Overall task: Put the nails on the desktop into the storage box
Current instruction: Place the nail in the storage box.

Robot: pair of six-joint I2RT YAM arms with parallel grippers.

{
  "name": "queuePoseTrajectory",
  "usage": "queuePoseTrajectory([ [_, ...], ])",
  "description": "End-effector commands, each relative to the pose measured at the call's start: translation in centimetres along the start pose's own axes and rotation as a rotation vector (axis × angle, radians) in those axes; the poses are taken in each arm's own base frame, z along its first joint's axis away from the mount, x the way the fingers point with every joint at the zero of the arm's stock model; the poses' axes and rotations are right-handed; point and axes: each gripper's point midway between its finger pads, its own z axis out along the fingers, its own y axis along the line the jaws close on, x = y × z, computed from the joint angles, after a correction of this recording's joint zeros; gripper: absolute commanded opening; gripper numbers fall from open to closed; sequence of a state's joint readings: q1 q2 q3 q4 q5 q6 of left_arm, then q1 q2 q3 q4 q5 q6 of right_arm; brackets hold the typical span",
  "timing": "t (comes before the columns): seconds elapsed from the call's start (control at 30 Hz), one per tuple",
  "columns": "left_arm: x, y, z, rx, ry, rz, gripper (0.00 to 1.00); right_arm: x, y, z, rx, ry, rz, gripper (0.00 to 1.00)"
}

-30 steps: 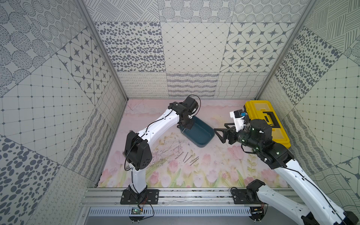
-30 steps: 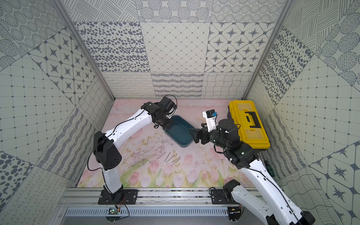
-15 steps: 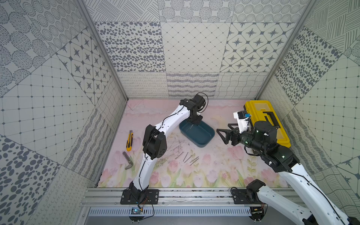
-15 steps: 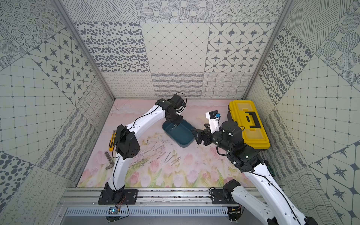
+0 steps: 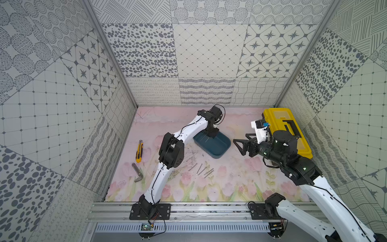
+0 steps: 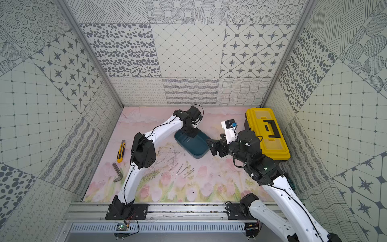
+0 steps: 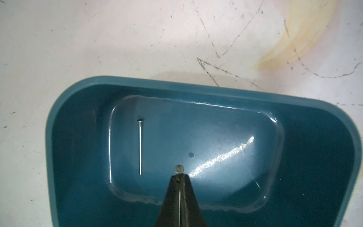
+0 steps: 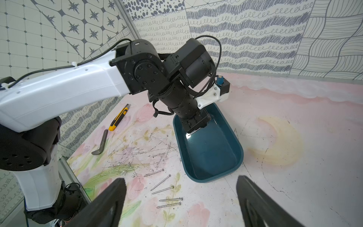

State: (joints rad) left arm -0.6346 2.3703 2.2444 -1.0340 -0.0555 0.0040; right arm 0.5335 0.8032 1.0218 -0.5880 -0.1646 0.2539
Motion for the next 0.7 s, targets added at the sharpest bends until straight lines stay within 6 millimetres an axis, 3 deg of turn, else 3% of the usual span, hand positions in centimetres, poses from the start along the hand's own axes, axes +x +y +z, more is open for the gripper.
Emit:
queuePoseTrajectory([
  [0.0, -0.2, -0.4, 2.1, 0.032, -0.02, 0.006, 0.0, -0.6, -0.1, 0.0, 0.01, -0.024, -0.021, 0.93],
  [0.07, 0.6, -0.4, 3.6, 0.03, -0.008, 0.001, 0.0, -0.5, -0.1, 0.1, 0.008, -0.022, -0.023, 0.93],
  [0.2, 0.7, -0.1, 4.4, 0.016, -0.009, 0.003, 0.0, -0.3, -0.1, 0.1, 0.006, -0.018, -0.021, 0.93],
  [0.67, 0.5, 1.5, 6.3, -0.036, -0.014, 0.023, 0.0, 0.3, -0.3, 0.6, 0.011, 0.004, -0.02, 0.93],
])
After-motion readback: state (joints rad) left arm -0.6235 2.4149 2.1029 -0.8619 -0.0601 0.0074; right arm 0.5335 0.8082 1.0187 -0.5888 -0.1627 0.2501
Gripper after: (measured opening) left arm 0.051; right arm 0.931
